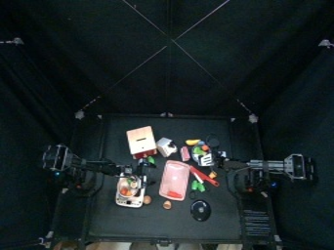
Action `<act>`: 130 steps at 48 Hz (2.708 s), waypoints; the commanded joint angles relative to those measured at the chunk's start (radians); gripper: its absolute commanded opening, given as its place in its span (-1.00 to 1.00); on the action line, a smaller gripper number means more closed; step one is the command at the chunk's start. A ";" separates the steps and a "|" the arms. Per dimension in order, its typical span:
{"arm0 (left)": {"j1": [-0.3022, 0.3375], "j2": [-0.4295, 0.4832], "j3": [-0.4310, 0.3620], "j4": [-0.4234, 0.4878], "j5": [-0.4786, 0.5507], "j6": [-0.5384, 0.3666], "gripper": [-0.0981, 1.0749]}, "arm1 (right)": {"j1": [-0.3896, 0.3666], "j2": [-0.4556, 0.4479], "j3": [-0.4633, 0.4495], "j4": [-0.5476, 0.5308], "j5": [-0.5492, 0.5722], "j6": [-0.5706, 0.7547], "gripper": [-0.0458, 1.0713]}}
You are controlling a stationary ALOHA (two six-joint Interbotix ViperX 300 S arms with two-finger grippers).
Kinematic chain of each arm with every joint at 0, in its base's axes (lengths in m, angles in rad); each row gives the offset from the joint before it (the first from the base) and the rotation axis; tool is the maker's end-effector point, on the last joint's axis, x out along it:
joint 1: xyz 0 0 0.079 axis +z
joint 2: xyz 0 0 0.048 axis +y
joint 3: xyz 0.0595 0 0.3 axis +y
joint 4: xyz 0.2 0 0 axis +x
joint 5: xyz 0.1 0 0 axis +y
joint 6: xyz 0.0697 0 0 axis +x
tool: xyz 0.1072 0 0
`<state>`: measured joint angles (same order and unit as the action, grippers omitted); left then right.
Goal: Grab ketchup
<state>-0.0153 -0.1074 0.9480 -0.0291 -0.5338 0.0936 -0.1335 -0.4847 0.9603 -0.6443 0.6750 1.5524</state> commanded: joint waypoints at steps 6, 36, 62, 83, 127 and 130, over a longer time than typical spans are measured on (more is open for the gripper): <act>-0.018 -0.005 -0.011 0.000 0.009 0.003 0.91 | 0.156 0.008 -0.023 -0.020 -0.031 0.000 0.84; -0.044 -0.021 -0.005 -0.003 0.061 0.002 0.91 | 0.480 0.337 -0.184 -0.308 -0.241 -0.003 0.84; -0.049 -0.020 -0.005 -0.003 0.063 0.002 0.91 | 0.515 0.568 -0.308 -0.302 -0.224 -0.017 0.84; -0.049 -0.018 -0.003 -0.003 0.063 0.002 0.91 | 0.512 0.589 -0.314 -0.299 -0.224 -0.018 0.83; -0.049 -0.015 -0.002 -0.003 0.063 0.002 0.91 | 0.506 0.641 -0.339 -0.290 -0.239 -0.018 0.25; -0.049 -0.015 -0.002 -0.003 0.063 0.002 0.91 | 0.508 0.640 -0.341 -0.291 -0.239 -0.018 0.14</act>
<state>-0.0629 -0.1166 0.9587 -0.0307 -0.4663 0.0951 0.3758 0.1749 0.6397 -0.9357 0.4357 1.5340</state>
